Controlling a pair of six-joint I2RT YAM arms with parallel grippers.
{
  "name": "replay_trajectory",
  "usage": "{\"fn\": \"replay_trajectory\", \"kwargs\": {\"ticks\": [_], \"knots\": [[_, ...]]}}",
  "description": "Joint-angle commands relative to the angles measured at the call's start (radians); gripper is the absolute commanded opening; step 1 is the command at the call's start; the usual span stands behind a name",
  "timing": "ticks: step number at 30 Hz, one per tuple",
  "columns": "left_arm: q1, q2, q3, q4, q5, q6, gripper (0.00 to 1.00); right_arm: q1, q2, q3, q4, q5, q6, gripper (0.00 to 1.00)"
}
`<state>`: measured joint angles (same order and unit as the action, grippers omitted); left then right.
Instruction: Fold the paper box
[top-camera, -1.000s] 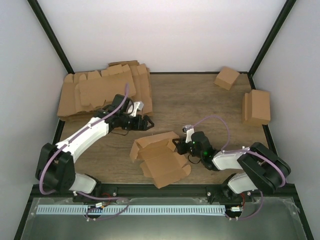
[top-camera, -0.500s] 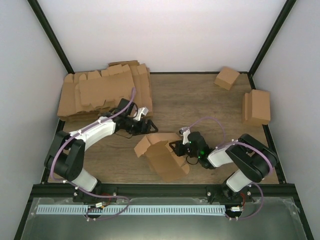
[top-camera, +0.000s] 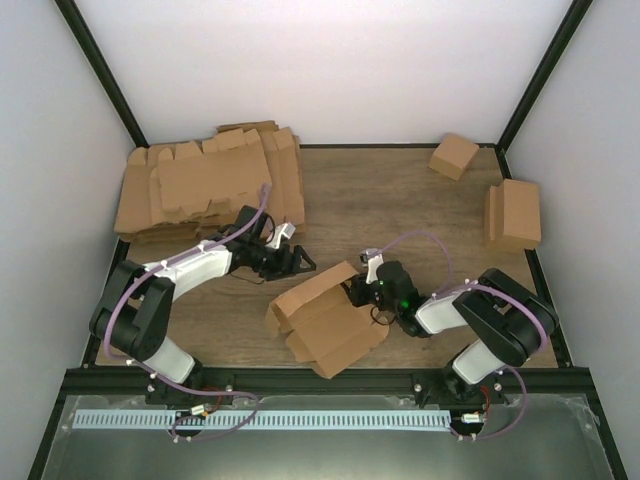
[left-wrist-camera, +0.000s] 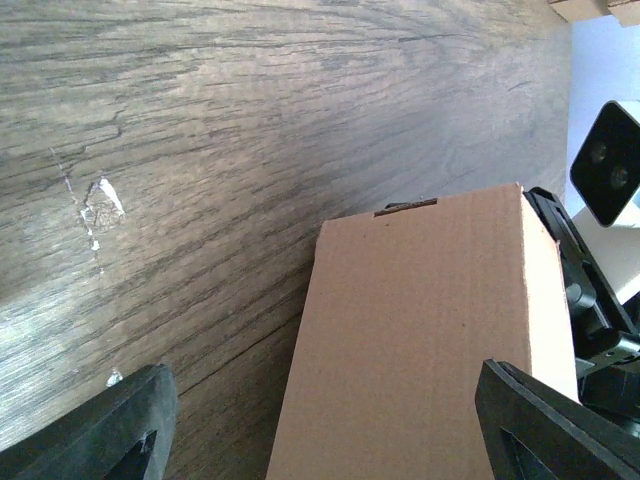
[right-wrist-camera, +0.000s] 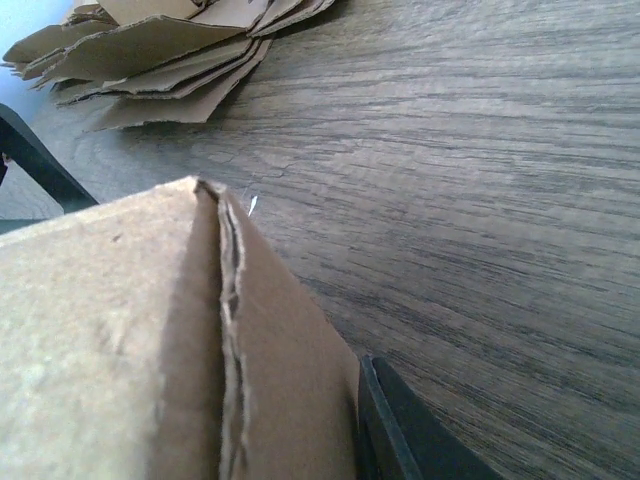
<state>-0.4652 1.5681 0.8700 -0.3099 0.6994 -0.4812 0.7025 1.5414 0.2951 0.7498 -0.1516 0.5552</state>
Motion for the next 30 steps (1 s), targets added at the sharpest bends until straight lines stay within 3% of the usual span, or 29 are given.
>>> {"fn": "replay_trajectory", "kwargs": {"ticks": [1, 10, 19, 30], "knots": [[-0.004, -0.006, -0.033, 0.072, 0.043, -0.041, 0.84, 0.0, -0.006, 0.034, 0.036, 0.041, 0.005, 0.2], [-0.017, -0.023, -0.046, 0.091, 0.069, -0.094, 0.84, 0.002, -0.049, 0.0, 0.081, 0.122, -0.004, 0.03], [-0.035, -0.048, -0.06, 0.096, 0.071, -0.115, 0.84, 0.002, -0.056, 0.014, 0.017, 0.106, -0.032, 0.08], [-0.034, -0.248, -0.058, 0.028, -0.163, -0.078, 0.91, 0.002, -0.171, -0.004, -0.106, 0.098, -0.027, 0.07]]}}
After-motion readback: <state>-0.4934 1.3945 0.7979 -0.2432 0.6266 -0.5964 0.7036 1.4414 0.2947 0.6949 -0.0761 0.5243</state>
